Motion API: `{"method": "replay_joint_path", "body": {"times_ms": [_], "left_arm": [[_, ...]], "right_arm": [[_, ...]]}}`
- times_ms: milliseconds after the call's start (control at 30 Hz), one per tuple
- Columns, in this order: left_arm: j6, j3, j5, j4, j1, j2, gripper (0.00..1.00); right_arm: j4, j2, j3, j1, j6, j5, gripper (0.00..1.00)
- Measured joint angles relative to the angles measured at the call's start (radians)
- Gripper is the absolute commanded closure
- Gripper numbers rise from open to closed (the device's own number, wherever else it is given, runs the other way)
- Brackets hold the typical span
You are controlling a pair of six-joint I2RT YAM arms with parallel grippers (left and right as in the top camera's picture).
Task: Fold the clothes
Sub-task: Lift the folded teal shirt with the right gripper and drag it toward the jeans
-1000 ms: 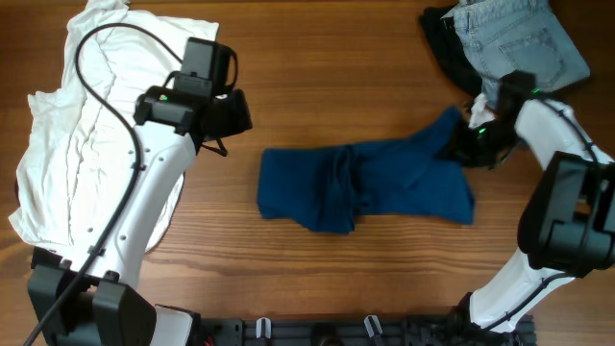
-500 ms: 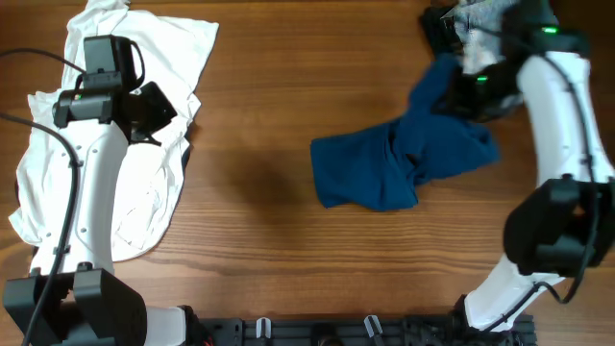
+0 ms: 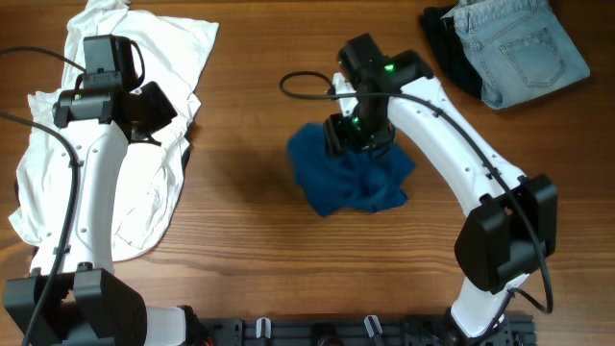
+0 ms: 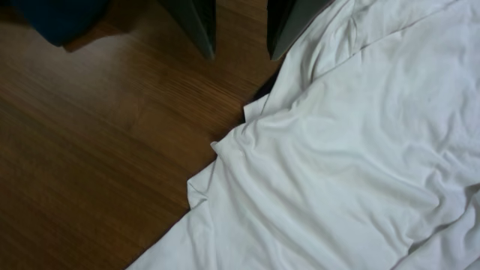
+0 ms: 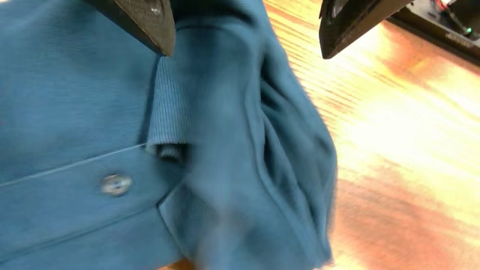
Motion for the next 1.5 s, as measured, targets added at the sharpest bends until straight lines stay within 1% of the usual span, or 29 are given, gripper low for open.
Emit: {"method": "replay_joint_path", "body": {"times_ms": [133, 300, 333, 367, 400, 467, 533, 600, 633, 667, 733, 767, 833, 900, 967, 1033, 1133, 1200, 1233, 1267, 1333, 1367, 1500], "left_arm": [[0.000, 0.000, 0.000, 0.006, 0.000, 0.000, 0.77], [0.000, 0.000, 0.000, 0.006, 0.000, 0.000, 0.77], [0.000, 0.000, 0.000, 0.006, 0.000, 0.000, 0.77], [0.000, 0.000, 0.000, 0.006, 0.000, 0.000, 0.77], [0.000, 0.000, 0.000, 0.006, 0.000, 0.000, 0.77], [0.000, 0.000, 0.000, 0.006, 0.000, 0.000, 0.77], [0.000, 0.000, 0.000, 0.007, 0.000, 0.000, 0.77], [0.000, 0.000, -0.001, 0.006, 0.000, 0.000, 0.77], [0.000, 0.000, -0.001, 0.007, 0.000, 0.001, 0.77], [0.000, 0.000, -0.001, 0.007, 0.000, 0.002, 0.77], [0.000, 0.000, -0.003, 0.007, 0.000, 0.003, 0.77], [0.000, 0.000, -0.004, 0.006, 0.000, 0.004, 0.77], [0.000, 0.000, -0.003, 0.006, 0.000, 0.005, 0.77], [0.000, 0.000, -0.004, 0.006, 0.000, 0.005, 0.77], [0.000, 0.000, -0.003, 0.006, 0.000, 0.005, 0.77], [0.000, 0.000, -0.004, 0.006, 0.000, 0.005, 0.77], [0.000, 0.000, -0.004, 0.006, 0.000, 0.005, 0.77], [0.000, 0.000, -0.004, 0.006, 0.000, 0.005, 0.77], [0.000, 0.000, -0.004, 0.006, 0.000, 0.005, 0.77], [0.000, 0.000, -0.004, 0.006, 0.000, 0.005, 0.77], [0.000, 0.000, -0.003, 0.006, 0.000, 0.005, 0.77], [0.000, 0.000, -0.004, 0.006, 0.000, 0.005, 0.77], [0.000, 0.000, -0.004, 0.005, 0.000, 0.005, 0.77]], "right_arm": [[-0.006, 0.000, 0.000, 0.006, -0.005, -0.039, 0.41], [-0.010, 0.000, 0.000, -0.026, -0.012, -0.043, 0.39], [-0.014, 0.000, 0.000, -0.034, -0.012, -0.035, 0.38], [-0.019, 0.000, 0.000, -0.041, -0.012, -0.019, 0.33], [-0.019, 0.000, -0.001, -0.045, -0.011, -0.002, 0.30], [-0.010, 0.000, -0.024, -0.055, 0.020, 0.048, 0.30], [0.020, 0.000, -0.078, -0.066, 0.047, 0.072, 0.37], [0.055, 0.000, -0.159, -0.086, 0.068, 0.065, 0.47], [0.067, 0.001, -0.198, -0.098, 0.077, 0.056, 0.56], [0.085, 0.001, -0.235, -0.108, 0.079, 0.040, 0.68], [0.133, 0.001, -0.296, -0.122, 0.093, 0.019, 0.86], [0.158, 0.001, -0.314, -0.124, 0.103, 0.014, 0.91], [0.238, 0.001, -0.364, -0.124, 0.128, 0.008, 0.94], [0.337, -0.013, -0.436, -0.131, 0.151, -0.004, 0.93], [0.395, -0.035, -0.481, -0.156, 0.161, -0.029, 0.93], [0.417, -0.037, -0.493, -0.181, 0.159, -0.055, 0.92], [0.505, -0.037, -0.500, -0.252, 0.121, -0.063, 0.82], [0.614, -0.034, -0.500, -0.337, 0.071, -0.031, 0.76], [0.658, -0.029, -0.498, -0.386, 0.038, -0.011, 0.71], [0.673, -0.027, -0.496, -0.412, 0.018, -0.004, 0.67], [0.676, -0.015, -0.472, -0.476, -0.053, -0.004, 0.58], [0.654, -0.009, -0.454, -0.496, -0.086, -0.009, 0.56], [0.459, 0.013, -0.297, -0.517, -0.164, -0.039, 0.46]]}}
